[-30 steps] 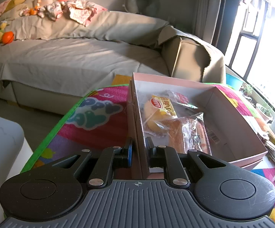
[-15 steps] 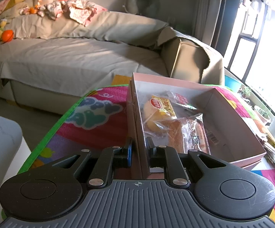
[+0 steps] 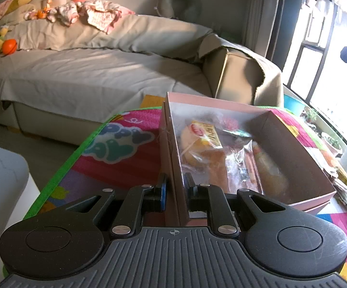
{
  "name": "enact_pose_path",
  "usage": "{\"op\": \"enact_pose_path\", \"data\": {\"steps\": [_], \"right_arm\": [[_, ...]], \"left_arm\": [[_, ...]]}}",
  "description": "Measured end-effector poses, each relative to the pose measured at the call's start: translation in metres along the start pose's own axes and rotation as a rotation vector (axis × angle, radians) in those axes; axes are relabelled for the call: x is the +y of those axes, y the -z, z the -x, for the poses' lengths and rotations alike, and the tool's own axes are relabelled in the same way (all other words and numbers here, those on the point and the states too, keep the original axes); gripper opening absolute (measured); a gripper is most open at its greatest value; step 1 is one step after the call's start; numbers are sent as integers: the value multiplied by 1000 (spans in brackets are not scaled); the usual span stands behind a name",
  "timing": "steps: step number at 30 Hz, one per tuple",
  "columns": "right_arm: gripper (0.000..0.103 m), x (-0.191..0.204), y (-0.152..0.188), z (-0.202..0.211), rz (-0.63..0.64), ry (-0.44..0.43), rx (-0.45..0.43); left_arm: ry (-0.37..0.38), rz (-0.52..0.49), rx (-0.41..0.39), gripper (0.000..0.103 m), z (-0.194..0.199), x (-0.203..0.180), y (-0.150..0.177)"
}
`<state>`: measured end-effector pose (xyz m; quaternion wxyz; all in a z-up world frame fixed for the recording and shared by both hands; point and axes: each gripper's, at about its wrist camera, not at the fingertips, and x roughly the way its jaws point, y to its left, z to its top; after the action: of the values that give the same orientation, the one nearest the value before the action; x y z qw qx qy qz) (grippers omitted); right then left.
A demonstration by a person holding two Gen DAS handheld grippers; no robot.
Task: Organize objects
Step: 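Lift the grain-stick packet and lower it into the pink box with the right tool, then move the right tool to the tray of brown balls and grasp it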
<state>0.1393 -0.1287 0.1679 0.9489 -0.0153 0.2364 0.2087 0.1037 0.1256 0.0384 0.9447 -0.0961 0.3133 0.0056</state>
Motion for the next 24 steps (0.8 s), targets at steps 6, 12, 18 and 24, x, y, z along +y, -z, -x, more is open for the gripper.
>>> {"op": "enact_pose_path", "data": {"steps": [6, 12, 18, 24], "right_arm": [[75, -28, 36, 6, -10, 89, 51], [84, -59, 94, 19, -22, 217, 152], [97, -94, 147, 44, -74, 375, 219], [101, -126, 171, 52, -214, 432, 264]], "left_arm": [[-1, 0, -4, 17, 0, 0, 0], [-1, -2, -4, 17, -1, 0, 0], [-1, 0, -3, 17, -1, 1, 0], [-2, -2, -3, 17, 0, 1, 1]]}}
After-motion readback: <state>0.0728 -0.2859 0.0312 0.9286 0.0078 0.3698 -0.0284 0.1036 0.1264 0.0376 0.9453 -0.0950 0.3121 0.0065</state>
